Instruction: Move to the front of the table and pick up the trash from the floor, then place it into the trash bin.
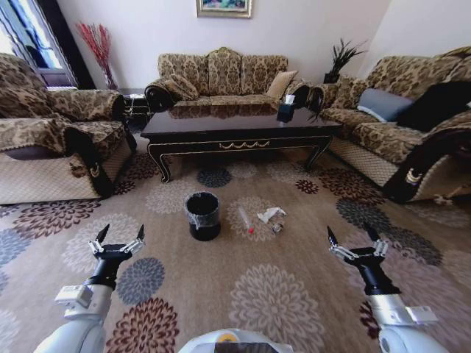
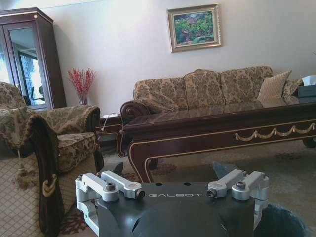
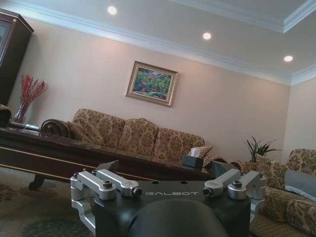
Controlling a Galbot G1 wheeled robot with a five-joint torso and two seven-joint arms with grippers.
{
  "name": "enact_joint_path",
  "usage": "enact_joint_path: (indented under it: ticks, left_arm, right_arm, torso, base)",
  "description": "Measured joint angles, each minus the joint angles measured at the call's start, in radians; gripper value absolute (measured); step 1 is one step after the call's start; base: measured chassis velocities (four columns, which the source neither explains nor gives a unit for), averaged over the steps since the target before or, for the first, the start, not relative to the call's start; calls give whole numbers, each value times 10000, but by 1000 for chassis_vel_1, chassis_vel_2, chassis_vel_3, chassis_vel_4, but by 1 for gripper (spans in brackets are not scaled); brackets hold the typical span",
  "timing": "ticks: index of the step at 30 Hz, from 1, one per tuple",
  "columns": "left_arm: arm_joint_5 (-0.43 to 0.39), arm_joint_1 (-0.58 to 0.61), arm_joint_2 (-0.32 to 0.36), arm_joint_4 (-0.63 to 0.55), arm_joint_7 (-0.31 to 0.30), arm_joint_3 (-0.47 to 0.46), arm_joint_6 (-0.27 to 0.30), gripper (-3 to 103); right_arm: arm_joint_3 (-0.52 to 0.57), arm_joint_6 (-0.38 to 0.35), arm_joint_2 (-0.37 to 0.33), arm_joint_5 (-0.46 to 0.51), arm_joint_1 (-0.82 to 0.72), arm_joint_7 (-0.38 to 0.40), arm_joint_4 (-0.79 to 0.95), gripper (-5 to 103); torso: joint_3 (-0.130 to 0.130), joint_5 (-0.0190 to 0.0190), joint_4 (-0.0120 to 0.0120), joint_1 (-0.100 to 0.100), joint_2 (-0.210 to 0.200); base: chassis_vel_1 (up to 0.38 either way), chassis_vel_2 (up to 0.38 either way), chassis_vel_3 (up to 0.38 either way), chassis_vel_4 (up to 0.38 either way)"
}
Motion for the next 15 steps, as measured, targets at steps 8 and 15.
enact_joint_path:
  ticks: [8,15]
  left_arm:
    - [111,106,-47,-203,-105,-15,141,100]
    - [223,147,-131,-245,-117,37,182,100]
  right_arm:
    - [-119,118,-24,167,126,-5,-69,100]
    - [-240,262,-43,285,278,106,-118,100]
  torso:
    - [-1,1,1,-1,1]
    - [2,2,0,1,1]
  base:
    - [-353,354,358,-345]
    - [-339,343,344,-330]
